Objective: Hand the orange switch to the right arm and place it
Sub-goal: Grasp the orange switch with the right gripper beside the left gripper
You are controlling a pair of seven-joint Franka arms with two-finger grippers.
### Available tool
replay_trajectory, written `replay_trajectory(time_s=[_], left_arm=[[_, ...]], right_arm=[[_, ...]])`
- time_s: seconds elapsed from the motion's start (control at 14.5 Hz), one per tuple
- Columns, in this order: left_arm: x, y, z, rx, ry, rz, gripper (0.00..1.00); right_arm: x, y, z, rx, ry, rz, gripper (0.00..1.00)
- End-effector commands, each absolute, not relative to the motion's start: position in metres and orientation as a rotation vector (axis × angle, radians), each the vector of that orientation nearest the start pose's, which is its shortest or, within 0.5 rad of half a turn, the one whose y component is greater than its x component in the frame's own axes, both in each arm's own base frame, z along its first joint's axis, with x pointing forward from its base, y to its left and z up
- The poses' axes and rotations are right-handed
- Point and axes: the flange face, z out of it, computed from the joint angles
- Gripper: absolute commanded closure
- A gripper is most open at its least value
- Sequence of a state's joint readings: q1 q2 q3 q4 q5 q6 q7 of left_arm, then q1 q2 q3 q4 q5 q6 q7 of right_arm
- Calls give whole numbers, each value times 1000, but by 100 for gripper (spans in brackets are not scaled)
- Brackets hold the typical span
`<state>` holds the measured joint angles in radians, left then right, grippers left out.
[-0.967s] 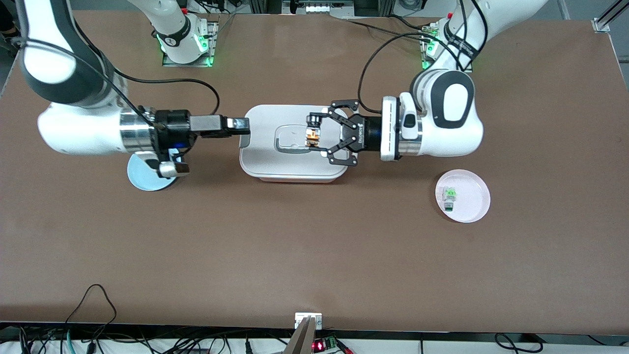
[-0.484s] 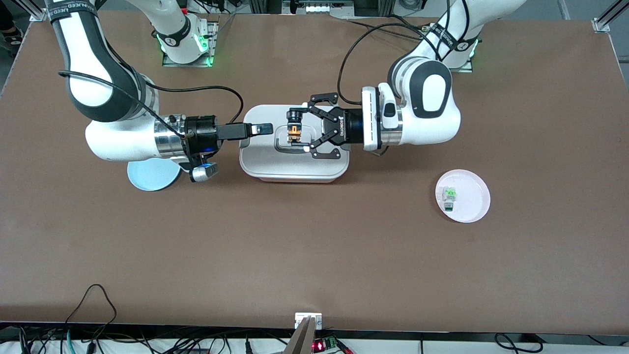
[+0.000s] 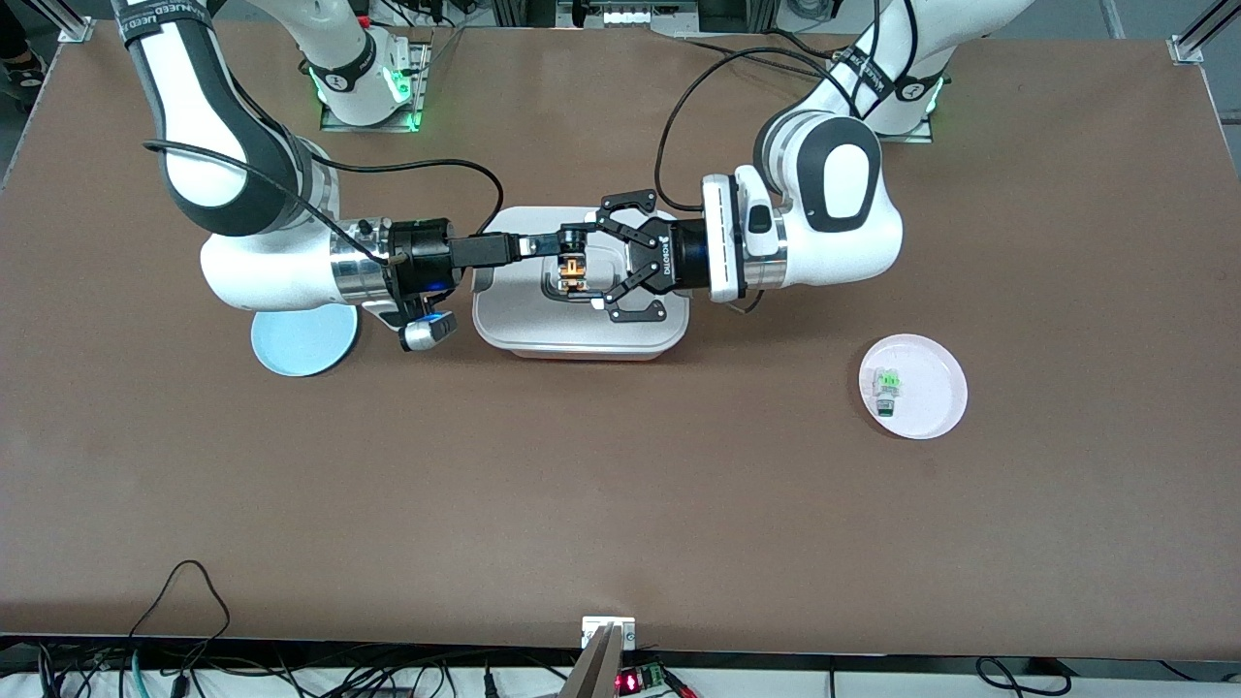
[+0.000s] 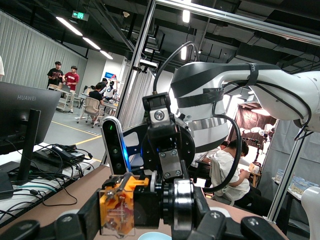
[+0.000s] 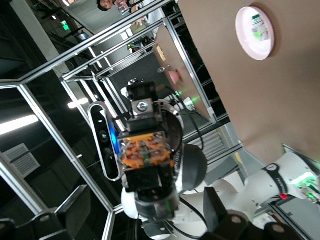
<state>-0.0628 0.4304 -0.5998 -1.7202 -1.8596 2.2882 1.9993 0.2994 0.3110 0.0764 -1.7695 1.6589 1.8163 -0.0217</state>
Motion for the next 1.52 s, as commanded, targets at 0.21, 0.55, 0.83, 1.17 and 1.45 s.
replay_trajectory(time_s=[0.21,0.55,0.83,1.17,1.45], left_arm=[[562,-406,424,1375,-860,1117,57],[563,-407,428,1380,-833,1091,57],[562,-407,427,1386,-830,1079,57],[563,-407,431,1384,-825,1078,57],[562,-408,430,1385,-823,1072,57]], right_arm=[[584,323,437,-1541,350,471,1],[594,316,429,-1539,370,463,11],[595,316,432,-1538,365,458,31],[596,312,432,-1537,364,456,74],[597,312,432,-1537,363,456,81]])
